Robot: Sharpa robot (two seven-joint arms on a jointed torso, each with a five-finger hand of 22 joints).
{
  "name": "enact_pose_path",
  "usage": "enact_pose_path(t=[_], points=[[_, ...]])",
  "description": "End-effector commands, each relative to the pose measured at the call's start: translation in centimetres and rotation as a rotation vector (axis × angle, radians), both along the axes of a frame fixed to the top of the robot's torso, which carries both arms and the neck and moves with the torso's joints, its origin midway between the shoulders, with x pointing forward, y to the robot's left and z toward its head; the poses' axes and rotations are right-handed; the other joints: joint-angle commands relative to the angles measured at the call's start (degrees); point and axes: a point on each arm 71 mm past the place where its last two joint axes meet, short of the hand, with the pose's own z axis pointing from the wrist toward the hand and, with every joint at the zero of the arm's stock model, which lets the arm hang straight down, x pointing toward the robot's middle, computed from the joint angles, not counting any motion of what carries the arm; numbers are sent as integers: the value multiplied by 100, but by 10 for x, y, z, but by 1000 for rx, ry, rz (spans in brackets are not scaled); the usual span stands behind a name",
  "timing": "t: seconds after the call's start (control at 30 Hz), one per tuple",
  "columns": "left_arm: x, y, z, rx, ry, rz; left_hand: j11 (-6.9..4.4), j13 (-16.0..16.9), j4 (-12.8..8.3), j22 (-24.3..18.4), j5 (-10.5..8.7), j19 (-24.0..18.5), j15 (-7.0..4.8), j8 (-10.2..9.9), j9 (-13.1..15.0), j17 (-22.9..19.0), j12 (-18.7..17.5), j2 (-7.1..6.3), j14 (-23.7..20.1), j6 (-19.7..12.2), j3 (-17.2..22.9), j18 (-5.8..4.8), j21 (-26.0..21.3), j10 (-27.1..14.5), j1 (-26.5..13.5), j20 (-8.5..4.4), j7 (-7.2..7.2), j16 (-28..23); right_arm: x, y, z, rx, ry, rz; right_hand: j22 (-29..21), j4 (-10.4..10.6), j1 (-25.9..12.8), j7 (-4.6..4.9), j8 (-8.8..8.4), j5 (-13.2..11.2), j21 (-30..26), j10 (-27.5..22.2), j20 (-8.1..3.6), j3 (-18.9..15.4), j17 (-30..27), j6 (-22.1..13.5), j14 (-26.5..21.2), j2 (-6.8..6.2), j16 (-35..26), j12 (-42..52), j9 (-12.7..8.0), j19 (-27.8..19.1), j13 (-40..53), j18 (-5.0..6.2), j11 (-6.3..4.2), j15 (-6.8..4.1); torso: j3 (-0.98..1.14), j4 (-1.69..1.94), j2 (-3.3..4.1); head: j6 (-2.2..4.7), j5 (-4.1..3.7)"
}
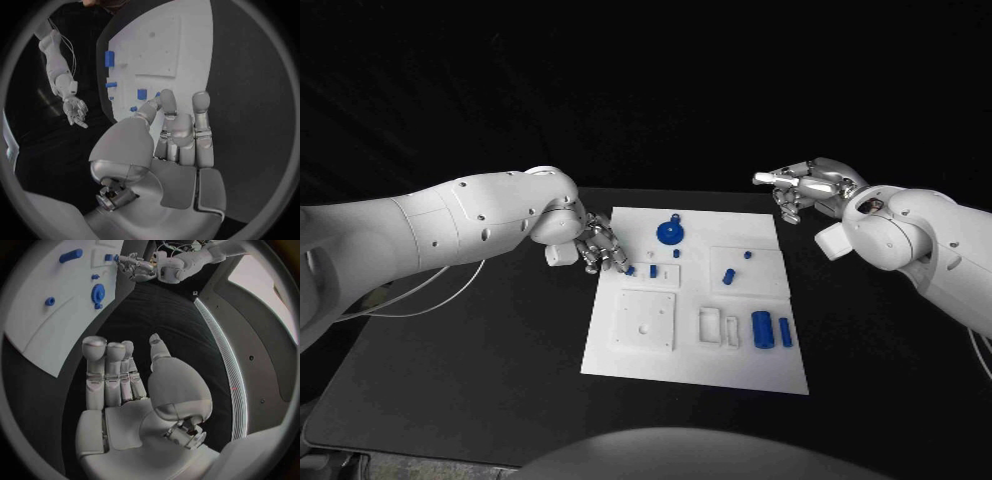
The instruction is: Assemble the parts on the task board
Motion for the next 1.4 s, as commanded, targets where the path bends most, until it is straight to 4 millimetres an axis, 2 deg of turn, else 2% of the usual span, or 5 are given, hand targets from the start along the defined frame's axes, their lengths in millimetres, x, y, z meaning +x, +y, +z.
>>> enact_pose_path(t=[0.03,0.43,0.77,1.03,1.4], points=[[-2,-4,1,-85,25,46,11,2,-335,101,34,-31,6,-32,796,9,-24,27,25,63,377,-45,26,9,-16,-16,-80,31,-1,1,1,-9,-14,12,431,-38,5,-1,-13,40,22,30,-23,3,4,22,11,32,-4,-31,-6,272,1,56,6,-35,4,-2,-1,5,1],[-9,4,3,-121,51,70,6,2,-346,99,48,-32,0,-40,868,13,-32,9,25,79,398,-49,27,13,-29,-24,-86,28,-3,3,2,-29,-25,21,430,-49,10,-2,-14,29,24,31,-24,4,6,21,12,29,-4,-33,-7,272,2,56,5,-36,5,-4,-2,25,0],[-9,7,10,-159,18,98,2,1,-348,97,57,-24,-2,-50,893,22,-34,-1,37,91,401,-48,27,33,-35,-25,-92,29,-7,10,6,-108,-92,26,428,-121,107,-7,-13,52,28,46,-31,44,23,40,38,42,22,-32,-6,281,1,57,-5,-45,2,-5,-1,92,14],[-10,5,13,-192,-6,125,-3,1,-350,95,59,-8,-5,-53,900,30,-33,-10,55,114,400,-46,28,54,-34,-26,-99,30,-17,30,13,-234,-193,65,426,-426,173,-28,-15,44,44,99,-58,438,52,144,89,-39,18,-53,-9,297,-1,39,-36,-71,3,-3,0,118,21],[-12,4,16,-217,-28,158,-9,-4,-353,94,80,10,-13,-57,911,29,-43,-24,68,137,403,-44,26,72,-37,-33,-106,20,-38,66,28,-459,-438,119,452,-609,308,-62,-12,-3,179,181,-77,513,110,286,164,-190,89,-14,-6,324,44,24,-66,-92,-1,2,-2,179,51]])
